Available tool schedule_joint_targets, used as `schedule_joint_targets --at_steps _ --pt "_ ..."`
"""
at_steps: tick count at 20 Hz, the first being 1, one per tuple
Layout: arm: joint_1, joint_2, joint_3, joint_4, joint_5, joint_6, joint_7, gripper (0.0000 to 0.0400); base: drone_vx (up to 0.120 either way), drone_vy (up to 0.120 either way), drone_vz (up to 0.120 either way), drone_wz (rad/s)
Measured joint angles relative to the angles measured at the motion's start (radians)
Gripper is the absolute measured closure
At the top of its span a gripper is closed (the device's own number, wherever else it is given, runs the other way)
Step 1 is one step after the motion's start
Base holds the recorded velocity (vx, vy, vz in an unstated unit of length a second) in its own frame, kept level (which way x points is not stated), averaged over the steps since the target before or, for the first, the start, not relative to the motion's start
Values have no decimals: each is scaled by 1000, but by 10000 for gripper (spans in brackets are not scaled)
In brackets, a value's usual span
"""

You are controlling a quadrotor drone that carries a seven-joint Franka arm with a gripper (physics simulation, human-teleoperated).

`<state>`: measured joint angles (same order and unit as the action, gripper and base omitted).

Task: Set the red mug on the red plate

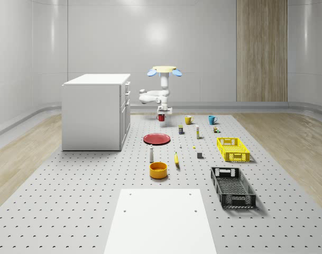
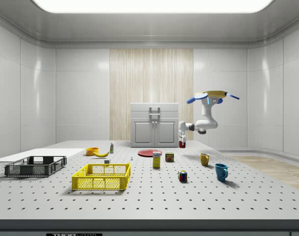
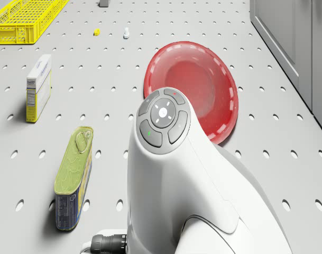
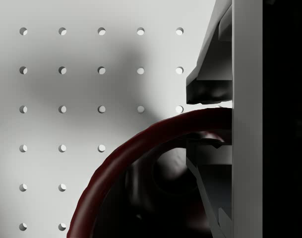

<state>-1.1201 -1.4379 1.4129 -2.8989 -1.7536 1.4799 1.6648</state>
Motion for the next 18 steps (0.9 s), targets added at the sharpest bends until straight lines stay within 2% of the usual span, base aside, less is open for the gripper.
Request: schedule_joint_targets --at_steps 4,8,13,16,18 --pt "-2 -11 2 0 5 10 2 300 120 -40 0 0" --pt "-4 -21 4 1 9 19 3 300 120 -110 0 0" --pt "-5 -33 6 1 14 30 5 300 120 0 0 0" --pt "-7 -39 7 1 16 37 6 300 120 -93 0 0" --pt "-7 -44 8 1 18 41 6 300 120 0 -80 0"
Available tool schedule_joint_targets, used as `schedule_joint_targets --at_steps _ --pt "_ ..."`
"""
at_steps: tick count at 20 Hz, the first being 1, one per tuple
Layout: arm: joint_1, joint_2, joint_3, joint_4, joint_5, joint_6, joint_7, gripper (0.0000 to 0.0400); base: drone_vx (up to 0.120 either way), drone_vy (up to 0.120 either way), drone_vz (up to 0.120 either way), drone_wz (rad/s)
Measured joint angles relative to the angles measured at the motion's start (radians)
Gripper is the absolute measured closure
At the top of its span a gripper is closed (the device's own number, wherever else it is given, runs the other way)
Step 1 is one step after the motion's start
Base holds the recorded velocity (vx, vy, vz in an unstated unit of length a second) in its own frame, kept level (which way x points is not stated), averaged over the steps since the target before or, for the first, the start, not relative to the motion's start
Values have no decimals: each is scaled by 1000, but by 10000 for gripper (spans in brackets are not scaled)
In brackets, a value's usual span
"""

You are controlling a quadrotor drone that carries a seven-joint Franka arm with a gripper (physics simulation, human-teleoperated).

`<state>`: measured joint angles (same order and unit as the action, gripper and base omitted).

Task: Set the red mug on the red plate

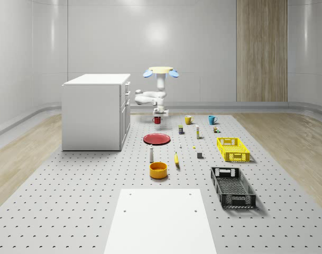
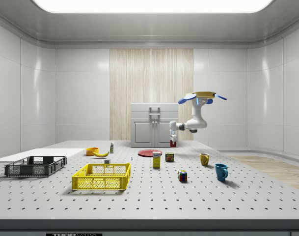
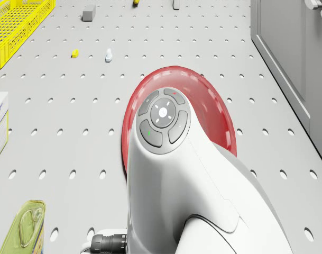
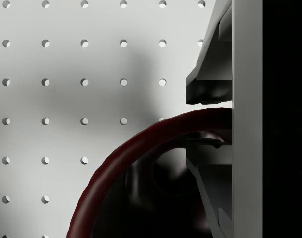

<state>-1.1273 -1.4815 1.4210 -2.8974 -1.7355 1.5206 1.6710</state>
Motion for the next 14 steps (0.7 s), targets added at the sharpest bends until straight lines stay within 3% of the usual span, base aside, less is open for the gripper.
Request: schedule_joint_targets --at_steps 3,5,14 --pt "-1 -6 1 0 3 6 1 300 120 -27 -93 0" --pt "-2 -10 2 0 4 10 1 300 120 -120 0 0" --pt "-4 -27 4 1 11 25 4 300 120 0 0 0"
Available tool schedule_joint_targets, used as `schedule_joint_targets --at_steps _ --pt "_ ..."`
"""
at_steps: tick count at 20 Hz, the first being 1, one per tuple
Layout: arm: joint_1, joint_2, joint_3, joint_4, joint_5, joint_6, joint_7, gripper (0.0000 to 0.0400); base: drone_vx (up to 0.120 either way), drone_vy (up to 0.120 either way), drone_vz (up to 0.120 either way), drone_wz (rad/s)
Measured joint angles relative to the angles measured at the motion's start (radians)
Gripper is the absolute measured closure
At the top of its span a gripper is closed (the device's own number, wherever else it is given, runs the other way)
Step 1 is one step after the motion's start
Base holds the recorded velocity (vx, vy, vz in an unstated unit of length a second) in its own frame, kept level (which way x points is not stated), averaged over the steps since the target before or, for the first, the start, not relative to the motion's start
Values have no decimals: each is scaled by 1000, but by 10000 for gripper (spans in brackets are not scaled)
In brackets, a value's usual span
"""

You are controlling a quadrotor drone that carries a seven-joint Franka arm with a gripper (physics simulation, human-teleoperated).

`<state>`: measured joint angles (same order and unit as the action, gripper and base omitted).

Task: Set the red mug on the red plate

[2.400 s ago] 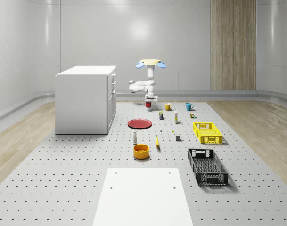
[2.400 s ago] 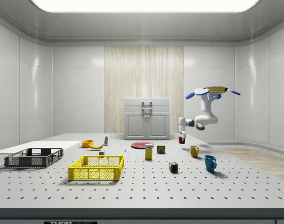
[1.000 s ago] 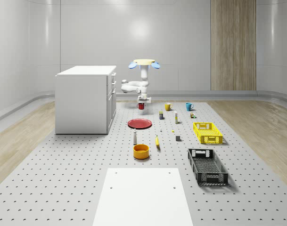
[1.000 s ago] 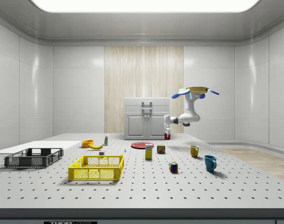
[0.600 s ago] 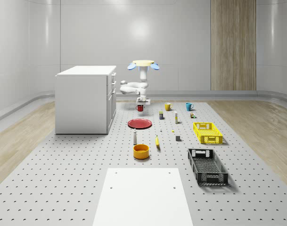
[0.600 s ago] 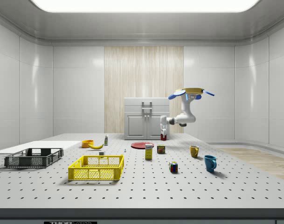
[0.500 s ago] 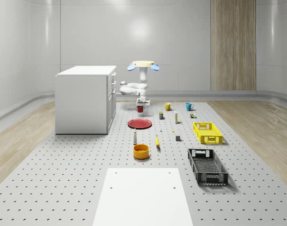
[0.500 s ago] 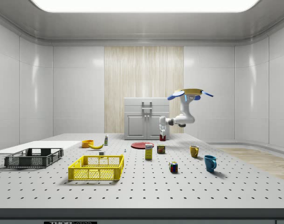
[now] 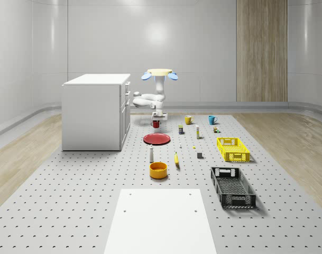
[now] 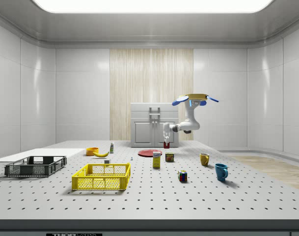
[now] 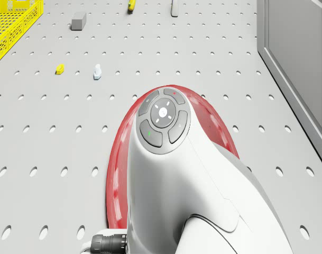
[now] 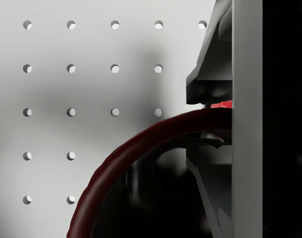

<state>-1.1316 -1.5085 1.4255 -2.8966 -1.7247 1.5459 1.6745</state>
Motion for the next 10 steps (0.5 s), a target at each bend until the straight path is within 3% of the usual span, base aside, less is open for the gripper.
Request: schedule_joint_targets --at_steps 10 --pt "-2 -16 3 1 6 15 2 300 120 4 0 0"
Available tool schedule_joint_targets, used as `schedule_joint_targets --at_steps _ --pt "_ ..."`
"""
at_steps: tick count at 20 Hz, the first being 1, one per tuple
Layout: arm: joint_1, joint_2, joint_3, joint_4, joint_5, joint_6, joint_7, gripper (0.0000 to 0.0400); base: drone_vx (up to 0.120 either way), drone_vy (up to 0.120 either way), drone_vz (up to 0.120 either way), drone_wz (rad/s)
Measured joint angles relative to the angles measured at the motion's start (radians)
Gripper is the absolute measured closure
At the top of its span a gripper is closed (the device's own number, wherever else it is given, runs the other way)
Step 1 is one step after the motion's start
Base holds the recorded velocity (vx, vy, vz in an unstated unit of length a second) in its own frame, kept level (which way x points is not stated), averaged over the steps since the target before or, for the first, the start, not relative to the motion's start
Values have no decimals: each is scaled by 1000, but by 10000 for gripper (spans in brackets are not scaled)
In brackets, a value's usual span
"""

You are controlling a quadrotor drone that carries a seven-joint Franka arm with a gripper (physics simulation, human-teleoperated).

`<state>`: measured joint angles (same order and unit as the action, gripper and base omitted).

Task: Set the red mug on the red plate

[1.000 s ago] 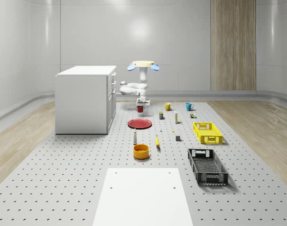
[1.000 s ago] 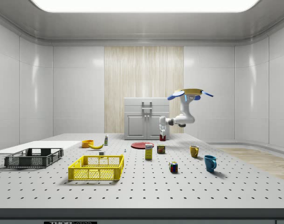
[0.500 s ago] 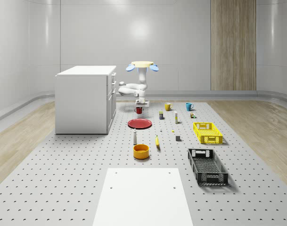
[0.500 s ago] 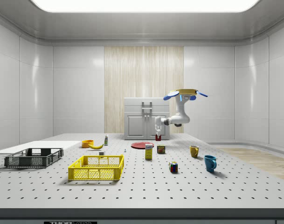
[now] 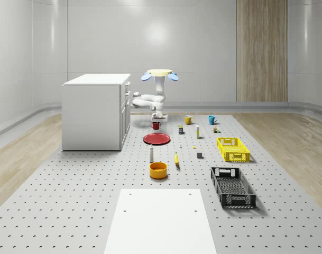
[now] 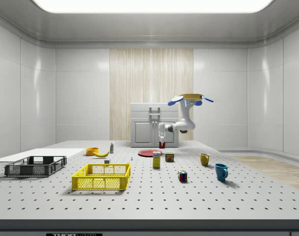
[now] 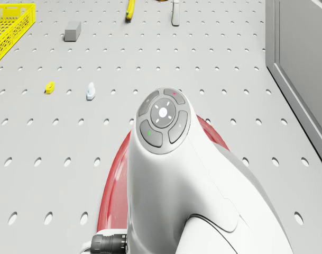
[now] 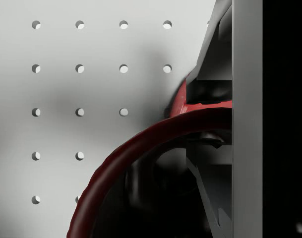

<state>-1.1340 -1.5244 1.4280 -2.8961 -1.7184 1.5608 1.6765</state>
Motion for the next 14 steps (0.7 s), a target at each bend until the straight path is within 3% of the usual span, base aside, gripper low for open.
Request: schedule_joint_targets --at_steps 14 --pt "-3 -18 3 0 7 17 2 300 120 20 0 0"
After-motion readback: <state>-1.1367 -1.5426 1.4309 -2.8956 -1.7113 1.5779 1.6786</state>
